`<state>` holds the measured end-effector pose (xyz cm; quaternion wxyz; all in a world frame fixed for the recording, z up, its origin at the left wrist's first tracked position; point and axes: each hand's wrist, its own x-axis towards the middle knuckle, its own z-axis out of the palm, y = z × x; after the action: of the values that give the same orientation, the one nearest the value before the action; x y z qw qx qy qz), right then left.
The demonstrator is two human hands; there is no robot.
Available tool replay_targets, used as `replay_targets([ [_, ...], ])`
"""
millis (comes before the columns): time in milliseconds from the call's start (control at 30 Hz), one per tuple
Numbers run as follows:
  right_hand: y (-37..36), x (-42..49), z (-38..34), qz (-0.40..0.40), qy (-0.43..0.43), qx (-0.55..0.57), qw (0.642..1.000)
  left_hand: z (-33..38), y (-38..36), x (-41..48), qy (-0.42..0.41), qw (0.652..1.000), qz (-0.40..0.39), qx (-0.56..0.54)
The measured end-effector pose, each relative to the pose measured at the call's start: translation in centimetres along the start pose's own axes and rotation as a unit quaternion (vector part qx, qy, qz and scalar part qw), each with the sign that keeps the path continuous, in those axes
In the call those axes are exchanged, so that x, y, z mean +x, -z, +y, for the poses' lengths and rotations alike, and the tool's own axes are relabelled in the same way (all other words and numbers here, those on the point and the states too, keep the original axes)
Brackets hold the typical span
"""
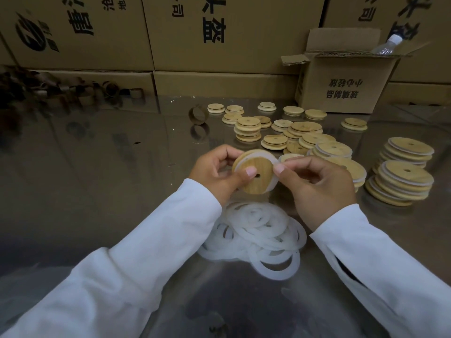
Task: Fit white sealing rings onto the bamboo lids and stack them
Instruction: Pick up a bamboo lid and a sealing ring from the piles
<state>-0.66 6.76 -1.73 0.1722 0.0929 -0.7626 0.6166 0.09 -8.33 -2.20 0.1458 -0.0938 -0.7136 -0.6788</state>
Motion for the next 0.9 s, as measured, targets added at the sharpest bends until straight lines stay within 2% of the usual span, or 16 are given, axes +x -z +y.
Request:
replay_targets([
  [633,-0.2,0.3,0.4,0.013,0.014,-0.051,0.999,1.2,0.3,0.1,-0.074,0.996,-0.014,0.045],
  [900,-0.2,0.4,0.5,0.011,-0.002,-0.062,0.998,0.9,0.4,0.1,-0.06,0.997,-0.011,0.055],
])
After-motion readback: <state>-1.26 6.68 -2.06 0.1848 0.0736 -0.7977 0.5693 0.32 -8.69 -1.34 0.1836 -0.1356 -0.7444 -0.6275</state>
